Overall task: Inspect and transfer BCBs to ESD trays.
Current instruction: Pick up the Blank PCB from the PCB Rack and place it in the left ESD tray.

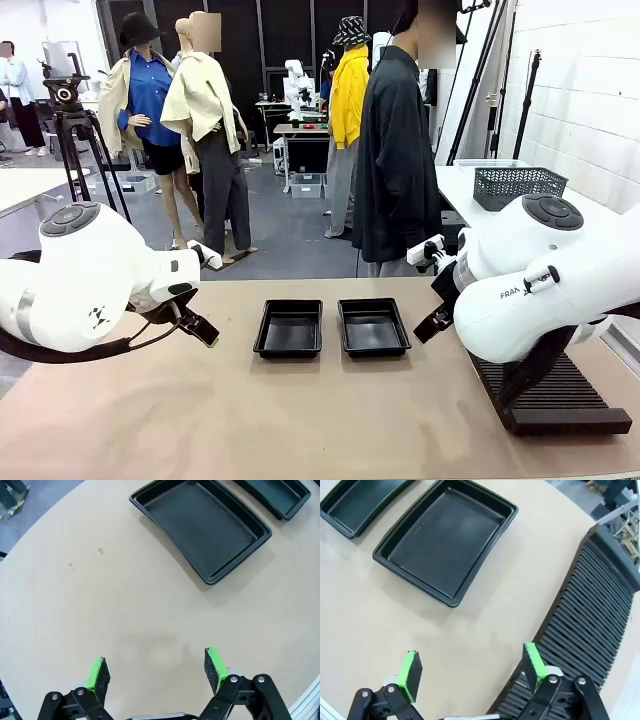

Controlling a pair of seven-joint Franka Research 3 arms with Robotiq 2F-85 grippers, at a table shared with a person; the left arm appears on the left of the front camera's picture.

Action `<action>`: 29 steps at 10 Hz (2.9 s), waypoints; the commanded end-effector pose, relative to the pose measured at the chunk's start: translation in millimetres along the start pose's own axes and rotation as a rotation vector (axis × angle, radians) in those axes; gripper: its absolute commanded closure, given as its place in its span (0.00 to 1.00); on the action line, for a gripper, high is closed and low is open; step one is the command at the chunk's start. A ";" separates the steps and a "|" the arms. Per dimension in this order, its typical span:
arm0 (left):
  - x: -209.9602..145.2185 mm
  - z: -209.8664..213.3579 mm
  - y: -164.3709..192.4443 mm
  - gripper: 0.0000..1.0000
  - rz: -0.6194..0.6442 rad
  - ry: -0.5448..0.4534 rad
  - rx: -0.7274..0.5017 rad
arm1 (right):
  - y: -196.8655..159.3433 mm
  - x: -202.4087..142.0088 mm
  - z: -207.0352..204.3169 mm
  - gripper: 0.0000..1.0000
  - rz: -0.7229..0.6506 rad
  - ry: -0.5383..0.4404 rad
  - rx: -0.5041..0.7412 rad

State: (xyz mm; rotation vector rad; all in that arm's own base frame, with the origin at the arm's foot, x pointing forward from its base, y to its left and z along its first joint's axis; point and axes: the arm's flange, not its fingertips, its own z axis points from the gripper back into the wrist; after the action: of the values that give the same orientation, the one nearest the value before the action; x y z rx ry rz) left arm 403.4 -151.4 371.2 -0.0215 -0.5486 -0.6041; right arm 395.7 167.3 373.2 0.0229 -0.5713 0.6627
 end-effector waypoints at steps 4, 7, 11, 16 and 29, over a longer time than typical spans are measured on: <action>0.0 0.1 0.0 0.00 0.000 0.000 0.000 | 0.0 0.0 0.0 0.00 0.000 0.000 0.000; 0.0 0.1 0.0 0.00 0.000 0.000 0.000 | 0.0 0.0 0.0 0.00 0.000 0.000 0.000; 0.0 0.1 0.0 0.00 0.000 0.000 0.000 | 0.0 0.0 0.0 0.00 0.000 0.000 0.000; 0.0 0.1 0.0 0.00 0.000 0.000 0.000 | 0.0 0.0 0.0 0.00 0.000 0.000 0.000; 35.3 81.7 128.8 0.00 0.180 -0.022 -0.597 | -125.2 -0.5 99.8 0.00 -0.183 -0.114 0.522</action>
State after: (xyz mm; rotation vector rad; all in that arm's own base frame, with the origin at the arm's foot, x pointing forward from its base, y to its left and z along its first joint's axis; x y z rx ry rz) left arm 441.4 -68.7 482.6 -0.5455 -0.4095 -0.5961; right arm 409.3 64.8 484.1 0.4922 -0.4902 0.6300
